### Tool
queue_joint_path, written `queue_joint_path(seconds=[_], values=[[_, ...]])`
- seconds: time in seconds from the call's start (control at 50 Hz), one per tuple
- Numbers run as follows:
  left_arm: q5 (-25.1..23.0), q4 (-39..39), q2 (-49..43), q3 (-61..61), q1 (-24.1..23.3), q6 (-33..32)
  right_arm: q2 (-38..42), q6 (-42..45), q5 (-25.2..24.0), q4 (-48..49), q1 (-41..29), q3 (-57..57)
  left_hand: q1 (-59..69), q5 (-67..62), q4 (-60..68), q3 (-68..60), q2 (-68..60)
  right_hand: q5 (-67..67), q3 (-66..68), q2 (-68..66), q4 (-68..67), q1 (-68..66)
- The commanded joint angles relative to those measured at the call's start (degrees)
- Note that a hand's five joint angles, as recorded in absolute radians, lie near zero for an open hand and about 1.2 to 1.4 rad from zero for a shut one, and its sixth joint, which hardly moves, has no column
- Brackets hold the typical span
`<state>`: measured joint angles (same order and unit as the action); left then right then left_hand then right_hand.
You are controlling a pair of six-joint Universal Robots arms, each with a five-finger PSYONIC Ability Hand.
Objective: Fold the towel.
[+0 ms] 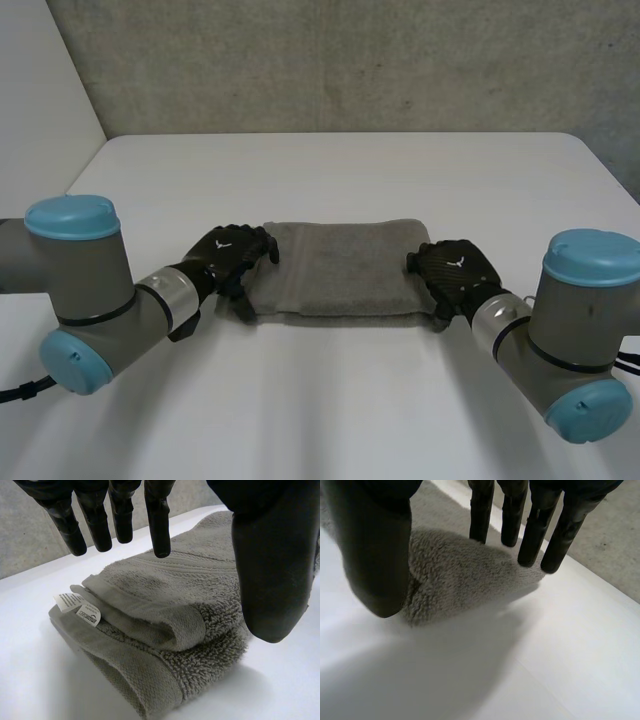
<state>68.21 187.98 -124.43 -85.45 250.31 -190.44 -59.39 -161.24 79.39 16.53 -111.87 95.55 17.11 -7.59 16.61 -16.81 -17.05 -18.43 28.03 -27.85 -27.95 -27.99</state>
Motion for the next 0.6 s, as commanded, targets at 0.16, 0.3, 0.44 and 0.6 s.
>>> queue_joint_path(seconds=[0.16,0.3,0.44,0.6], values=[[-0.01,-0.25,1.29,-0.15,-0.09,0.34,3.49,-2.42,-1.69,3.16,0.16,-0.01,0.0,0.48,0.5,-0.3,-0.06,-41.8,42.19,-42.37,-42.28,-42.24],[0.25,-1.91,5.15,0.46,0.18,0.34,1.74,-1.36,-1.61,1.31,1.48,0.78,-2.84,3.33,-2.35,2.54,2.79,-51.57,51.97,-52.15,-52.05,-52.01],[2.19,-4.12,11.75,2.13,0.88,3.15,-7.65,9.68,-1.87,-10.17,7.62,2.19,-5.88,6.37,-5.39,5.59,5.83,-51.57,51.97,-52.15,-52.05,-52.01],[2.63,-4.56,17.29,6.44,1.05,7.46,-10.04,18.68,-0.73,-18.19,4.59,-5.7,-5.88,6.37,-5.39,5.59,5.83,-51.57,51.97,-52.15,-52.05,-52.01]])
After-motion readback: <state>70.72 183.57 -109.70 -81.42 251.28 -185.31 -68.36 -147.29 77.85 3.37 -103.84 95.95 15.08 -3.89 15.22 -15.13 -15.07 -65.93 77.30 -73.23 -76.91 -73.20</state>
